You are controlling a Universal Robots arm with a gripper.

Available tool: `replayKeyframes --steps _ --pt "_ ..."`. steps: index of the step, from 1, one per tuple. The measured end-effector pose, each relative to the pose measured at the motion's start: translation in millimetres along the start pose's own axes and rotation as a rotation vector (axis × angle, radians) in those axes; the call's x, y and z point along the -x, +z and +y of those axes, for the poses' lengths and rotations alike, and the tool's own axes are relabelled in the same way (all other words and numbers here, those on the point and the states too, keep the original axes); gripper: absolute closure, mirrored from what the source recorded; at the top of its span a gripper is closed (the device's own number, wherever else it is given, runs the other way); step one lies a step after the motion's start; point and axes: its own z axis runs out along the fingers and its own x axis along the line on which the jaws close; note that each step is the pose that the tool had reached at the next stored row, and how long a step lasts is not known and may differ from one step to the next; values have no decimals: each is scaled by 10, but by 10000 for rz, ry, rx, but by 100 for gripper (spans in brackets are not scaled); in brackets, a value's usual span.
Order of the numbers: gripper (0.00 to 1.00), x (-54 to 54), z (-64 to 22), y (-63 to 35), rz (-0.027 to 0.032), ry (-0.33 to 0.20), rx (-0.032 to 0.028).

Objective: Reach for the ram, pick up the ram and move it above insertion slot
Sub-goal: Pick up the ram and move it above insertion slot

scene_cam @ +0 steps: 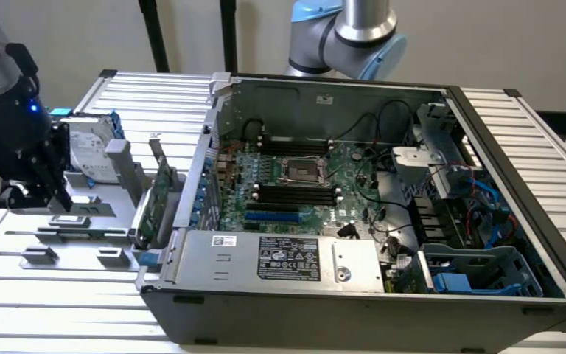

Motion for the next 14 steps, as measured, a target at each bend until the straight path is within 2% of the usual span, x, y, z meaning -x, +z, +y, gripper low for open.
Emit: replayKeyframes --steps 14 --pt "87 10 -439 -650 -91 -38 0"
